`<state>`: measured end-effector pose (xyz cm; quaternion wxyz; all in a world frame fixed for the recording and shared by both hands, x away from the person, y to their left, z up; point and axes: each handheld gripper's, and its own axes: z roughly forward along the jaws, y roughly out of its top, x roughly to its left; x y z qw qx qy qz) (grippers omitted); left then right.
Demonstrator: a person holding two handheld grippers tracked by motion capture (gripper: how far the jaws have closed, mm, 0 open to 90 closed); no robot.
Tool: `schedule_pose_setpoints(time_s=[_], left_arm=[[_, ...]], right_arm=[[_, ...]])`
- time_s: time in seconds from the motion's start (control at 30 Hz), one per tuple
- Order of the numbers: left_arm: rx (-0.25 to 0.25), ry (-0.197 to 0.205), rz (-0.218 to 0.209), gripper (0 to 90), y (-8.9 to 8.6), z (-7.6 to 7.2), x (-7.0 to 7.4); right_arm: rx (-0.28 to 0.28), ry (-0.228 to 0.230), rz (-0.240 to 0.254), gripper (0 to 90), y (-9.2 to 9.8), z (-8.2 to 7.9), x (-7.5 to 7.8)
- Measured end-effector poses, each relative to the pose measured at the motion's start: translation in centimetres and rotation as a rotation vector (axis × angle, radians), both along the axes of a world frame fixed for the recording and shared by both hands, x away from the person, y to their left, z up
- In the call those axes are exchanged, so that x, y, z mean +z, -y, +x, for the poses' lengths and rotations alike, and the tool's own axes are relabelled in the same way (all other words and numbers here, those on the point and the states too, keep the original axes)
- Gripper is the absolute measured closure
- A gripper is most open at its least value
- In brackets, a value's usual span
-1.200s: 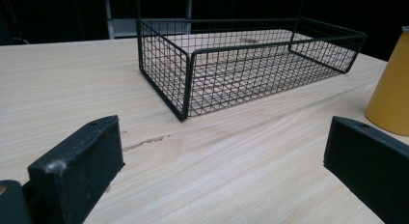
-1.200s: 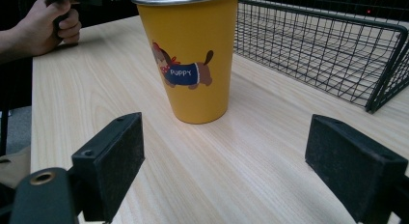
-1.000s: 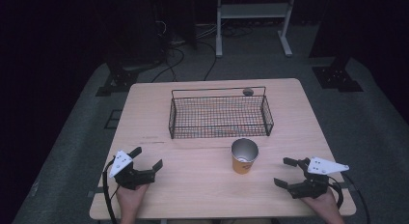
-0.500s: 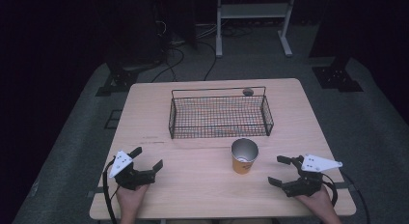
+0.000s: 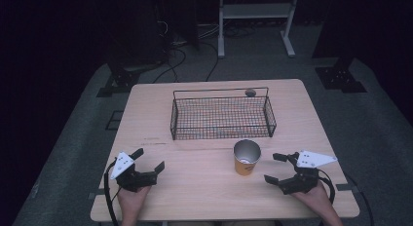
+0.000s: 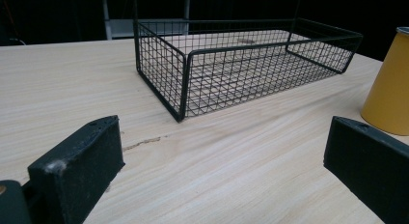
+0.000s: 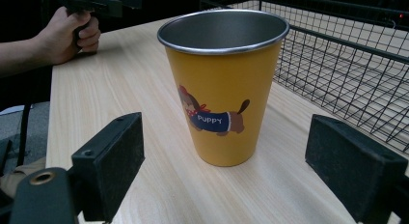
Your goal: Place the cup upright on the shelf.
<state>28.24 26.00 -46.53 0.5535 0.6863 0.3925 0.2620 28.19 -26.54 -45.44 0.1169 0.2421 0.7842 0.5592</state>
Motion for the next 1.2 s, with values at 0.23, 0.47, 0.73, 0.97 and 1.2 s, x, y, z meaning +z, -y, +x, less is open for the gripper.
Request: schedule_pose_setpoints(time_s=[0.23, 0.47, 0.73, 0.97, 1.2], left_arm=[[-0.001, 0.001, 0.000, 0.0, 0.0, 0.0, 0.0], [-0.001, 0.000, 0.001, 0.0, 0.0, 0.0, 0.0], [-0.002, 0.001, 0.000, 0.0, 0.0, 0.0, 0.0], [-0.001, 0.001, 0.001, 0.0, 0.0, 0.0, 0.0], [-0.002, 0.002, 0.000, 0.0, 0.1, 0.0, 0.0]], right_arm=[[0.012, 0.010, -0.013, 12.7, -0.9, 0.5, 0.9], [0.012, 0.002, -0.033, 12.7, -1.8, 0.9, 1.1], [0.006, -0.006, -0.052, 12.7, -2.6, 1.5, 1.4], [0.001, -0.021, -0.065, 12.6, -3.1, 1.9, 1.1], [-0.006, -0.017, -0.067, 12.5, -3.6, 2.2, 1.0]])
